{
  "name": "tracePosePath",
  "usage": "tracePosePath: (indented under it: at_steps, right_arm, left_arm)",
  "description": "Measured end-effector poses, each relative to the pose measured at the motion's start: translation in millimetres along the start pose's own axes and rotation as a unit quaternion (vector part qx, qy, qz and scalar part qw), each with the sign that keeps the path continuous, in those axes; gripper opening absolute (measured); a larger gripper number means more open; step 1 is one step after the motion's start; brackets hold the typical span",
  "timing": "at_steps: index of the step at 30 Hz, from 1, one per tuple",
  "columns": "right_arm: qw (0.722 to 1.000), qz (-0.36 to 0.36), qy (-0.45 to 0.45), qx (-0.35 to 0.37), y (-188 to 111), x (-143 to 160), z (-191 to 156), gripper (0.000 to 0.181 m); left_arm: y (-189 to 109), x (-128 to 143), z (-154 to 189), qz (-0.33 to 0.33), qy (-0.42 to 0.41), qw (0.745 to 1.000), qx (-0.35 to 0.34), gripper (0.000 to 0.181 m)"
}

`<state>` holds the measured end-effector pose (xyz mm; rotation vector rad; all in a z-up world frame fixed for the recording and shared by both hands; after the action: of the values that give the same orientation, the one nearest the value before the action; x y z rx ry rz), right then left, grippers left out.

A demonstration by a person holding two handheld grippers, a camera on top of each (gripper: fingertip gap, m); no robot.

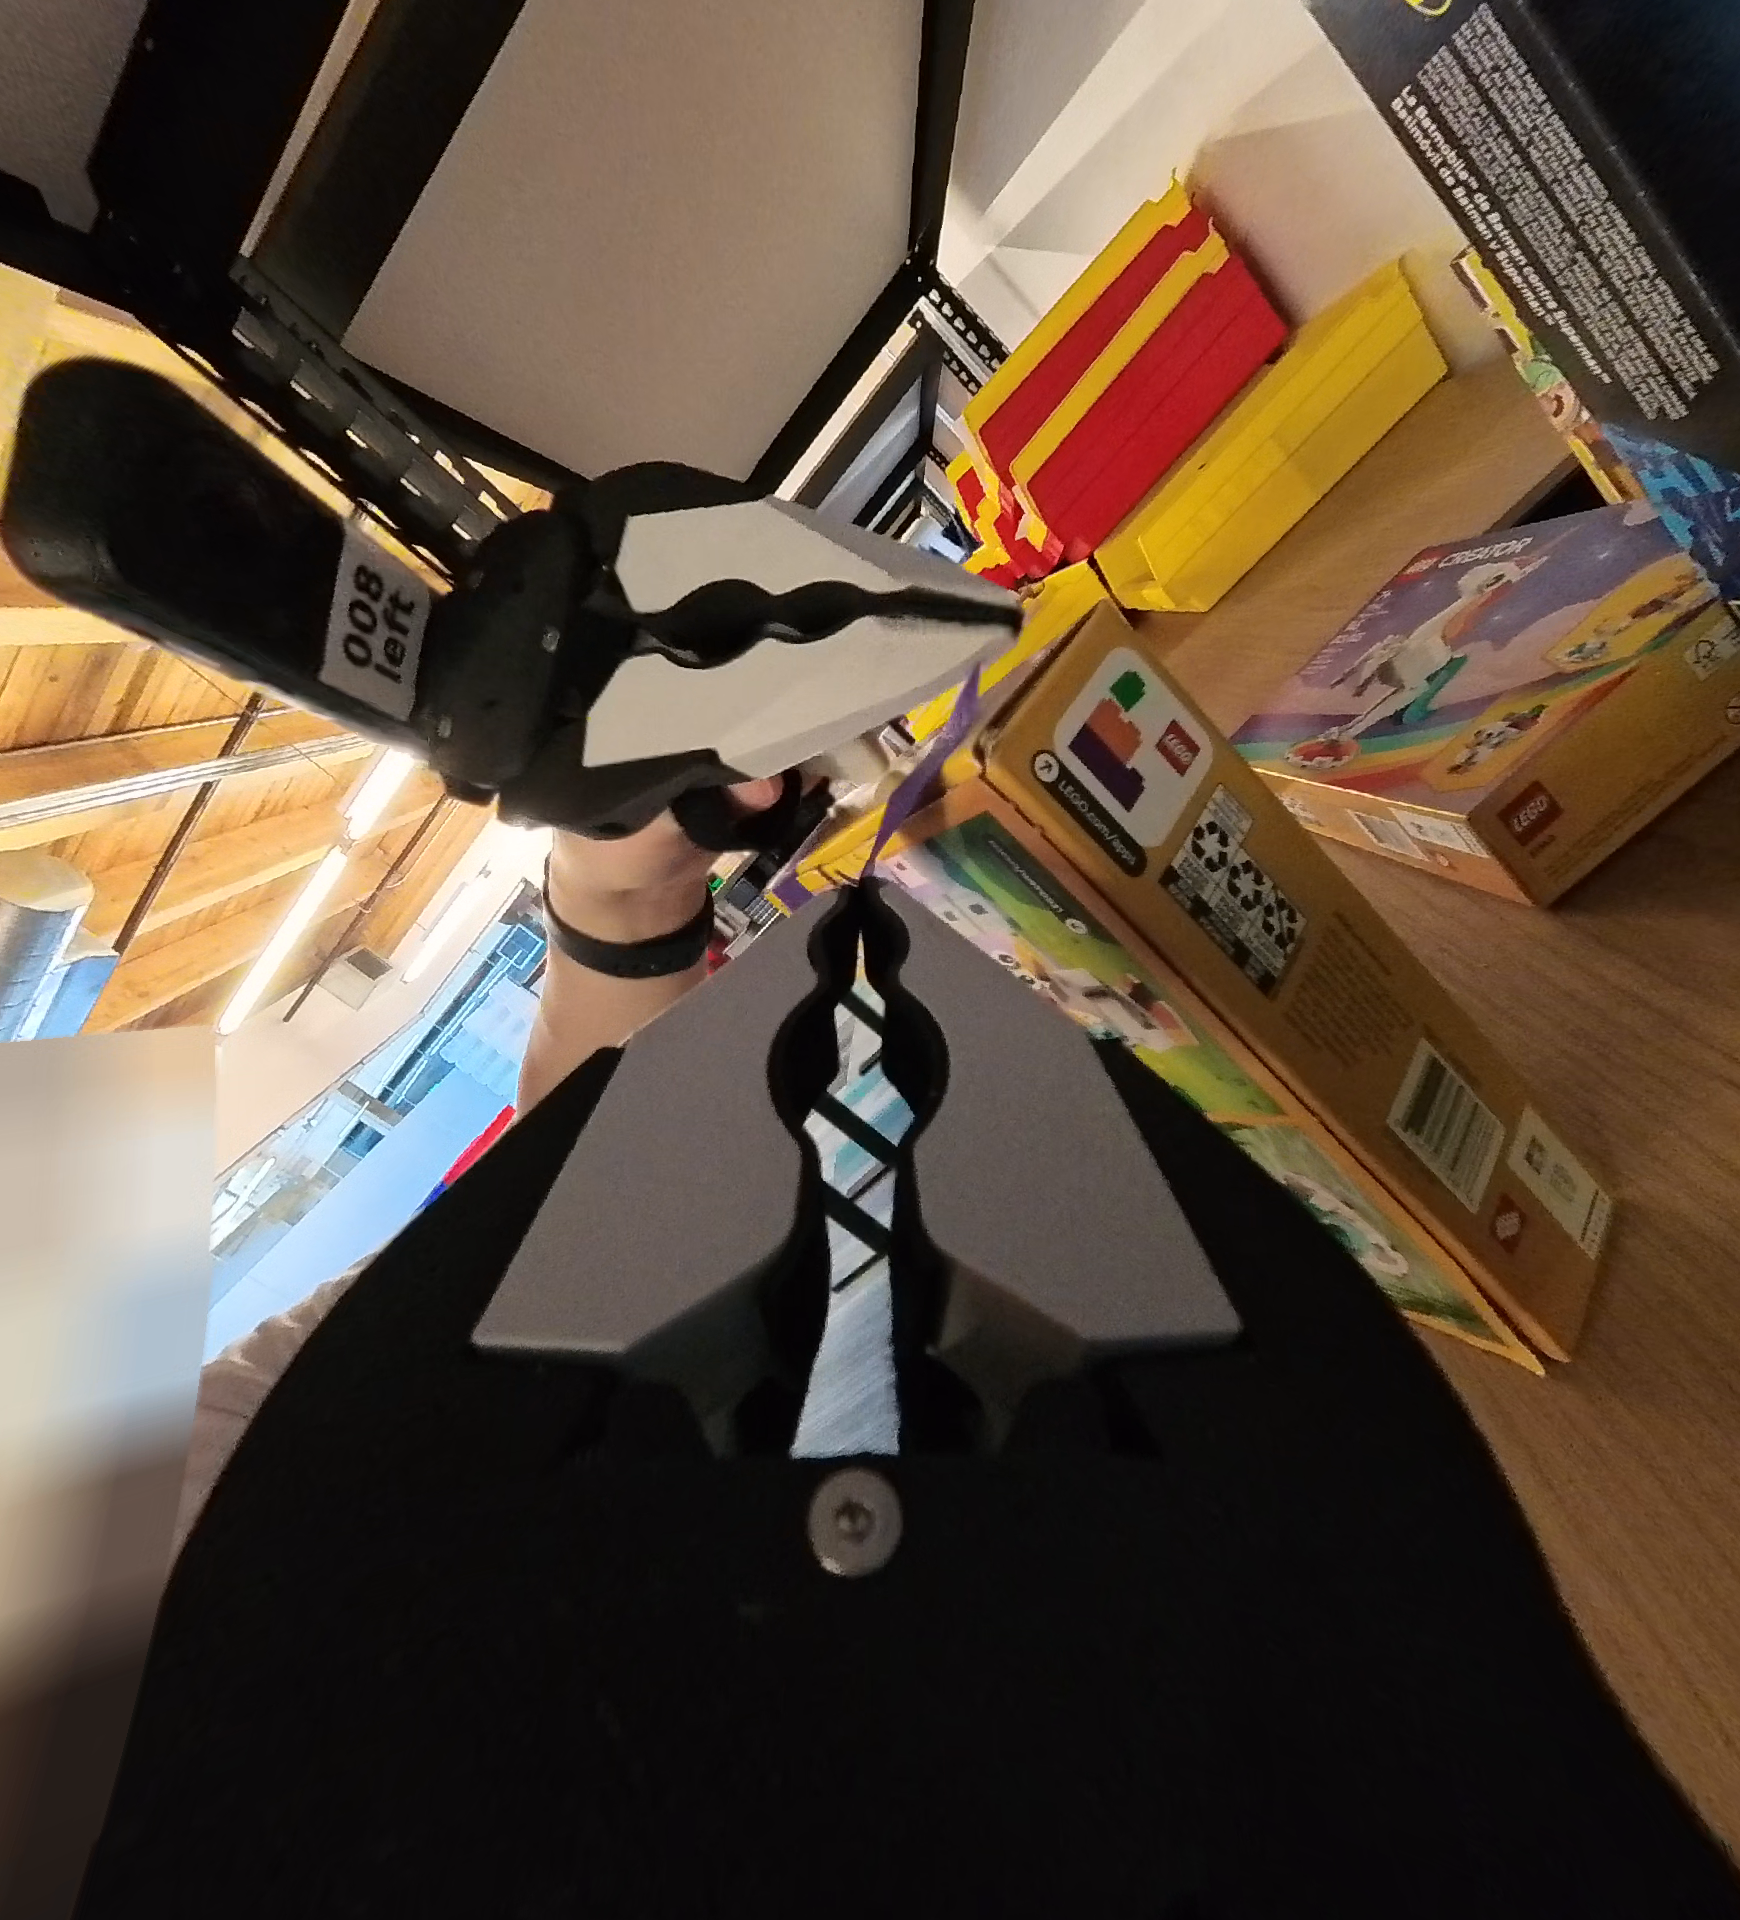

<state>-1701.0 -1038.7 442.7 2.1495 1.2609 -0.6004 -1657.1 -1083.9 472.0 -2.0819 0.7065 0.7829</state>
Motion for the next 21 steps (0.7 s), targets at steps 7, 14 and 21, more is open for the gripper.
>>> tracePosePath:
  at_steps: [7, 14, 21]
  right_arm:
    - [1.000, -0.002, -0.002, 0.002, 0, 0, 1, 0.000]
    - [1.000, -0.006, 0.000, 0.002, -1, 1, 0, 0.000]
    - [1.000, -0.005, -0.002, 0.007, 0, 1, 2, 0.000]
  left_arm:
    - [-17, -21, 13, 0.001, 0.031, 0.999, 0.042, 0.000]
    - [0, -7, 16, -0.093, 0.117, 0.989, 0.018, 0.000]
    - [6, -3, 11, -0.070, 0.196, 0.976, -0.068, 0.000]
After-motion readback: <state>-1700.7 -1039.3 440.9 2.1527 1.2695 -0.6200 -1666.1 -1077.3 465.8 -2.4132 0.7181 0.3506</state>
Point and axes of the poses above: each gripper's, where its closed fingertips meet, y out along the fingers, x out of its underside, z = x × y across the jaws, the point moved 3 cm from there along -y, back along the fingers, and after that the axes turned 8 degrees about z, right-handed, at the moved point
